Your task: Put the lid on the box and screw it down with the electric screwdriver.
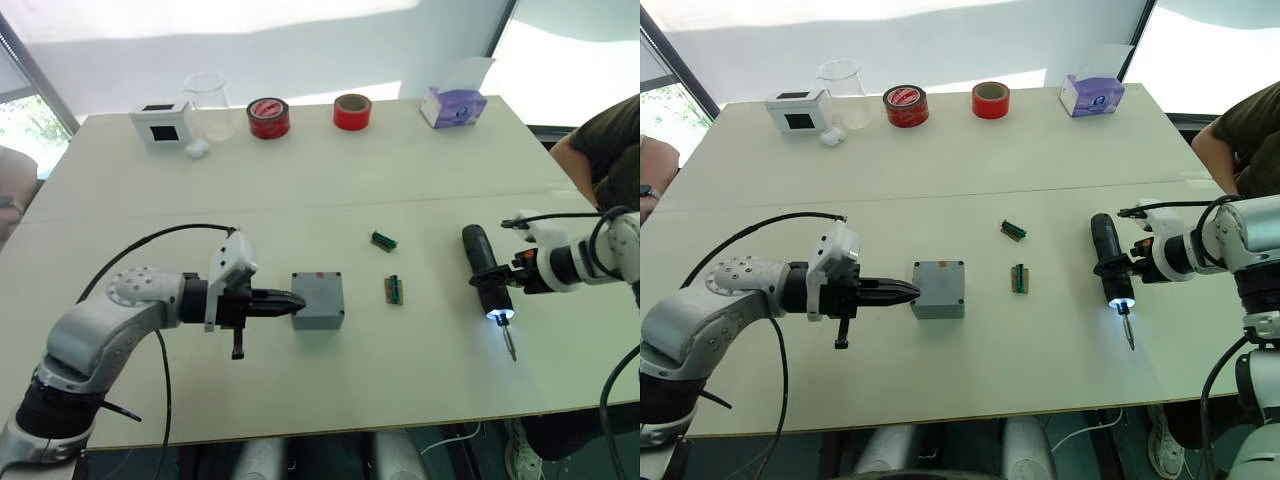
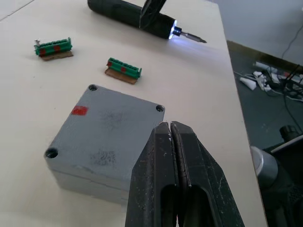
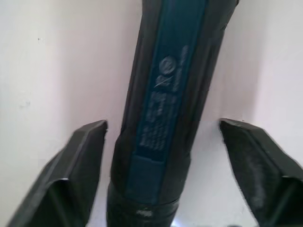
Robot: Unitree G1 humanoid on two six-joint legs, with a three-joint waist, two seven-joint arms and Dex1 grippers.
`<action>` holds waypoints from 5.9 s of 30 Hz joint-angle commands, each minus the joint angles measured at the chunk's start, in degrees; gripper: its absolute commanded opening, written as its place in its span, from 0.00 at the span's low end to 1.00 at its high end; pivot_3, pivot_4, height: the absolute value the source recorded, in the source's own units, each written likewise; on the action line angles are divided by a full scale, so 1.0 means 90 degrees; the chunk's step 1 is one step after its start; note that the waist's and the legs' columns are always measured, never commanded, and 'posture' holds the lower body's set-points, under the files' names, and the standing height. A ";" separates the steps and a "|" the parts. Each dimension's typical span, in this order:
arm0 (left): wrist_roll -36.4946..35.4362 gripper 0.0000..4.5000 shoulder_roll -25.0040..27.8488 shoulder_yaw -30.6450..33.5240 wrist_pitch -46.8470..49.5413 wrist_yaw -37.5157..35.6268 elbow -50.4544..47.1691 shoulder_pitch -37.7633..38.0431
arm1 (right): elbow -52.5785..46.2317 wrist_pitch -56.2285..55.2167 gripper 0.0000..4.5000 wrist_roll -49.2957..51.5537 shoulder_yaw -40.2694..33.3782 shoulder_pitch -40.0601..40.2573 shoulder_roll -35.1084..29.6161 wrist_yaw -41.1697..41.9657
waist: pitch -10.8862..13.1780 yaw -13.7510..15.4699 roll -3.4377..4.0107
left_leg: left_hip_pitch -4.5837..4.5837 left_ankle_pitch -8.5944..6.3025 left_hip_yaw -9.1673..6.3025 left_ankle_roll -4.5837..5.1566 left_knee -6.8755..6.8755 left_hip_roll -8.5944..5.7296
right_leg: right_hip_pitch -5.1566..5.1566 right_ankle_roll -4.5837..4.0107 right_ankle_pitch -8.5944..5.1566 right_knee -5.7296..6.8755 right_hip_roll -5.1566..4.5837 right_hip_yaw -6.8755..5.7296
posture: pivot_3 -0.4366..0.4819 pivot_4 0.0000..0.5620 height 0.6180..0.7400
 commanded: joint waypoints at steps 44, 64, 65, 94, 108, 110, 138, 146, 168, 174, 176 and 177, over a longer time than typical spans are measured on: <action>0.3066 0.00 -0.0932 -0.1080 -0.2923 -0.0075 0.3389 -0.0987 | -0.6410 -0.1846 1.00 0.0325 -0.0503 0.2203 0.0959 0.1064 | 0.0004 0.0129 -0.0022 | -0.0009 -0.0003 -0.0015 0.0002 0.0083 -0.0003 | -0.0010 0.0000 -0.0001 0.0083 0.0001 -0.0003 | 0.48 0.27 1.00; 0.2707 0.00 -0.1280 -0.1355 -0.1736 0.0408 0.1552 -0.0103 | -0.4710 -0.4197 1.00 -0.1428 0.1080 0.1612 0.1635 0.2176 | 0.0004 0.0128 -0.0024 | -0.0005 -0.0001 -0.0013 0.0000 0.0085 0.0001 | -0.0008 0.0001 -0.0003 0.0089 0.0003 -0.0001 | 0.48 0.27 1.00; 0.2747 0.00 -0.1307 -0.1349 -0.1818 0.0429 0.1662 -0.0163 | -0.4840 -0.4101 1.00 -0.1356 0.1028 0.1685 0.1628 0.2167 | 0.0004 0.0127 -0.0024 | -0.0005 -0.0001 -0.0013 -0.0001 0.0085 0.0002 | -0.0009 0.0001 -0.0003 0.0088 0.0006 -0.0001 | 0.48 0.27 1.00; 0.2290 0.00 -0.0854 -0.0672 -0.1745 -0.0094 0.1902 -0.0516 | -0.4496 -0.3391 1.00 -0.0730 -0.0912 0.1675 0.1359 0.1799 | 0.0005 0.0120 -0.0026 | -0.0003 -0.0001 -0.0013 -0.0001 0.0085 0.0004 | -0.0009 0.0001 -0.0002 0.0089 0.0006 -0.0001 | 0.48 0.27 1.00; 0.1181 0.00 -0.0481 0.0025 -0.0603 -0.0063 0.1225 -0.0795 | 0.0490 -0.6370 0.86 -0.2413 -0.0532 0.0111 0.3319 0.1005 | 0.0006 0.0064 -0.0024 | -0.0004 0.0027 -0.0010 -0.0049 0.0081 0.0003 | -0.0012 0.0002 -0.0002 0.0093 0.0009 0.0000 | 0.48 0.27 1.00; 0.1140 0.00 -0.0474 0.0042 -0.0549 -0.0016 0.1138 -0.0745 | 0.0822 -0.6587 0.71 -0.2522 -0.0551 0.0023 0.3411 0.0999 | 0.0006 0.0069 -0.0024 | -0.0005 0.0027 -0.0011 -0.0050 0.0079 0.0002 | -0.0012 0.0001 -0.0002 0.0092 0.0009 0.0000 | 0.48 0.27 1.00; 0.1086 0.00 -0.0373 0.0010 -0.0493 0.0137 0.1076 -0.0593 | 0.1442 -0.7132 0.00 -0.2839 -0.0687 -0.0136 0.3656 0.1128 | 0.0006 -0.0037 -0.0023 | -0.0004 0.0029 -0.0013 -0.0053 0.0075 0.0003 | -0.0013 0.0001 -0.0002 0.0093 0.0011 0.0003 | 0.48 0.27 1.00; 0.1038 0.00 -0.0401 0.0014 -0.0463 0.0122 0.1085 -0.0634 | 0.0827 -0.7035 0.00 -0.2634 -0.1002 -0.0092 0.3466 0.1277 | 0.0007 -0.0039 -0.0022 | -0.0004 0.0029 -0.0013 -0.0053 0.0075 0.0003 | -0.0013 0.0001 -0.0002 0.0093 0.0012 0.0003 | 0.48 0.27 1.00; 0.0471 0.00 0.0208 -0.0116 -0.0166 -0.0325 0.0575 -0.0535 | -0.5208 -0.4422 0.00 -0.1170 -0.1126 0.2780 0.3052 0.0527 | 0.0006 -0.0008 -0.0023 | -0.0002 0.0005 -0.0014 -0.0012 0.0080 0.0003 | -0.0010 0.0001 -0.0003 0.0096 0.0008 0.0005 | 0.48 0.27 1.00; 0.0545 0.00 0.0229 -0.0198 -0.0270 -0.0353 0.0684 -0.0582 | -0.5188 -0.4524 0.00 -0.1224 -0.0902 0.2849 0.3059 0.0436 | 0.0006 -0.0009 -0.0022 | -0.0002 0.0005 -0.0014 -0.0012 0.0080 0.0002 | -0.0011 0.0001 -0.0003 0.0096 0.0009 0.0004 | 0.48 0.27 1.00; 0.0548 0.00 0.0225 -0.0199 -0.0270 -0.0346 0.0680 -0.0577 | -0.5190 -0.4527 0.00 -0.1219 -0.0868 0.2867 0.3045 0.0423 | 0.0006 -0.0010 -0.0022 | -0.0002 0.0005 -0.0014 -0.0012 0.0080 0.0002 | -0.0011 0.0001 -0.0003 0.0096 0.0010 0.0004 | 0.48 0.27 1.00; 0.0549 0.00 0.0226 -0.0197 -0.0270 -0.0344 0.0675 -0.0569 | -0.5192 -0.4525 0.00 -0.1218 -0.0851 0.2878 0.3032 0.0427 | 0.0006 -0.0009 -0.0022 | -0.0002 0.0005 -0.0014 -0.0012 0.0080 0.0002 | -0.0010 0.0001 -0.0003 0.0096 0.0010 0.0004 | 0.48 0.27 1.00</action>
